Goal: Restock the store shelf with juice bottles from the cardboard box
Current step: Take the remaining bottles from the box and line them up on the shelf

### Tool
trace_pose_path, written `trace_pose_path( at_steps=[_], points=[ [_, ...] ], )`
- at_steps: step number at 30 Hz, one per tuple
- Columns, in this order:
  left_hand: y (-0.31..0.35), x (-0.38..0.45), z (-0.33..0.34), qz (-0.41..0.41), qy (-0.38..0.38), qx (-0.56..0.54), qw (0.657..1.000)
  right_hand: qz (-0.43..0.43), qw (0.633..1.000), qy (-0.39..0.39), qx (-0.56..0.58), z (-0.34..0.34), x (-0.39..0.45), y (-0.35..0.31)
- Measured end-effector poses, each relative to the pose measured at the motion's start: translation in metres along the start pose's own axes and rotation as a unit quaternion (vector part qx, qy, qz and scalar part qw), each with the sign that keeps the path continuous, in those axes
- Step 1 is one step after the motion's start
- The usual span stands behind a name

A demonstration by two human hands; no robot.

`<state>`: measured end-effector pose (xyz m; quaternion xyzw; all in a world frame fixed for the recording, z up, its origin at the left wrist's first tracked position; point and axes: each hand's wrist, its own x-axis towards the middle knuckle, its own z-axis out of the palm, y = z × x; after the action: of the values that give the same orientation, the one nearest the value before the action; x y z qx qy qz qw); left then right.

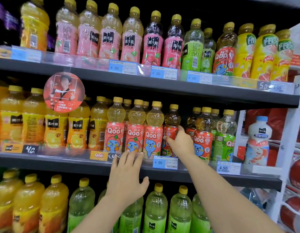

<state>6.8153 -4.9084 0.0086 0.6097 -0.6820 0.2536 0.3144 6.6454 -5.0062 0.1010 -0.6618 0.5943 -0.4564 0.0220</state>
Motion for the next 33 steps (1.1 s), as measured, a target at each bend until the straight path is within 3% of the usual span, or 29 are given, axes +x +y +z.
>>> trace_pose_path(
  at_steps=[9, 14, 19, 27, 33],
  points=[
    [-0.004, -0.001, -0.001, 0.020, -0.030, 0.012, 0.999, -0.006, 0.999, -0.024, 0.021, -0.018, -0.021, 0.000],
    [-0.012, -0.017, -0.024, 0.050, -0.030, 0.032, 0.998, -0.098, 0.994, -0.040, 0.029, -0.057, -0.082, -0.002],
    [-0.045, -0.076, -0.071, 0.034, -0.035, 0.028, 0.998, -0.162, 0.976, -0.126, 0.077, -0.056, -0.157, -0.010],
    [-0.118, -0.241, -0.138, -0.063, -0.088, 0.095, 0.990, -0.284, 0.910, -0.295, 0.061, 0.041, -0.278, -0.051],
    [-0.163, -0.396, -0.169, -0.212, -0.213, 0.170, 0.938, -0.371, 0.825, -0.425, 0.038, 0.134, -0.395, -0.086]
  ],
)
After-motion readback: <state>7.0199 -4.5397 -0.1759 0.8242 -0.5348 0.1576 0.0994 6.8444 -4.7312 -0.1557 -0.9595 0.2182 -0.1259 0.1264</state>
